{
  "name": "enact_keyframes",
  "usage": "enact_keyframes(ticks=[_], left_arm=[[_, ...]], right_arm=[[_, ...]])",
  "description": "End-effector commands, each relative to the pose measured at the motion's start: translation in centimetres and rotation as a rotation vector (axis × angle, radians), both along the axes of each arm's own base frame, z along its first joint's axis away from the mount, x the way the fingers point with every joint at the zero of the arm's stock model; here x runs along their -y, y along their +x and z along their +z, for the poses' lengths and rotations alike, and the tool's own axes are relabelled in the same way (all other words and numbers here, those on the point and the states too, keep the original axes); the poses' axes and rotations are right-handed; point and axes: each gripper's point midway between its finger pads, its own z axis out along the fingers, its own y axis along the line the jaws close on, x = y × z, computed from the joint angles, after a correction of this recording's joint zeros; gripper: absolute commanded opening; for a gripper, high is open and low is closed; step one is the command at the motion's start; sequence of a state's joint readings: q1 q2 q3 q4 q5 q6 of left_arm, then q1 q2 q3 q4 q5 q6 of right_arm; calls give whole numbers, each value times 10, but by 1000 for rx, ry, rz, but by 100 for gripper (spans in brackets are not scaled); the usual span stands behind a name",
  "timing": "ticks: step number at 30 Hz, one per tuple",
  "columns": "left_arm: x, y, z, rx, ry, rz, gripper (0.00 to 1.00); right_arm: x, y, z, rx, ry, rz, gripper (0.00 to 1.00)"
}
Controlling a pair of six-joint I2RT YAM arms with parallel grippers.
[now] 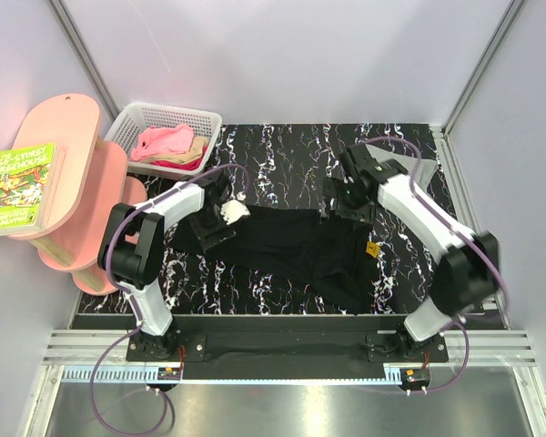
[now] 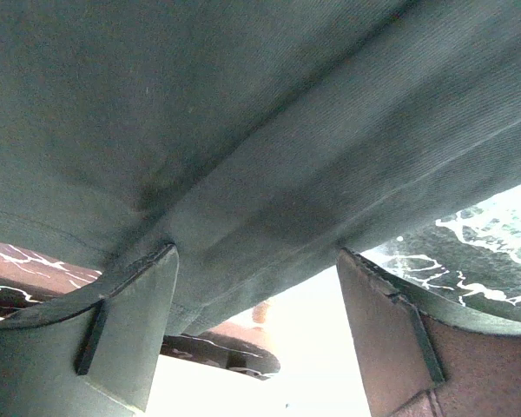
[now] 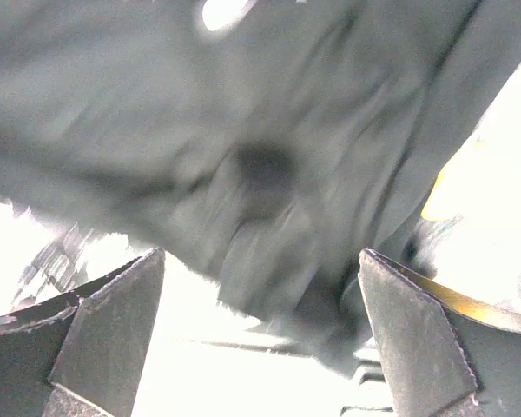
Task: Fold and stack the t-shirts
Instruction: Fold the tshirt
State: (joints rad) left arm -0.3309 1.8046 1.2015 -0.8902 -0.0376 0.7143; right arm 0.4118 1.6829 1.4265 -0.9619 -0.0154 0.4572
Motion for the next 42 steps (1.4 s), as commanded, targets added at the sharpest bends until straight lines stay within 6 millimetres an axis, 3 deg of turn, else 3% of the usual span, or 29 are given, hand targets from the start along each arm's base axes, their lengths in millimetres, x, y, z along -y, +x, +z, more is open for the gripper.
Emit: enact_keyframes(ticks=[1,3,6,10,15,27,32,39,42], left_arm=[[-5,8,9,46,-25,18,78],[-8,12,9,49,-25,30,78],[-13,18,11,56,-22,45,78],[-16,24,10,57,-27,67,78],[-21,27,5,43,-25,84,78],[-26,34,11,66,-33,97,78],[-26,35,14,75,-36,98,78],[-27,35,12,67,-33,95,77],[-27,35,11,66,-31,94,77]], right_arm=[[-36,-68,28,-29,245,89,100],[-49,-92,32,-31,288,141,100],[-54,-120,17,-71,262,195,100],[-60,-139,-7,-128,243,235,100],[-58,-136,-31,-158,183,227,100],[-44,-127,-57,-167,66,163,98],[-38,-124,-66,-164,27,116,13],[-29,-115,-65,-128,-25,94,16],[-13,-105,-63,-83,-105,67,15]])
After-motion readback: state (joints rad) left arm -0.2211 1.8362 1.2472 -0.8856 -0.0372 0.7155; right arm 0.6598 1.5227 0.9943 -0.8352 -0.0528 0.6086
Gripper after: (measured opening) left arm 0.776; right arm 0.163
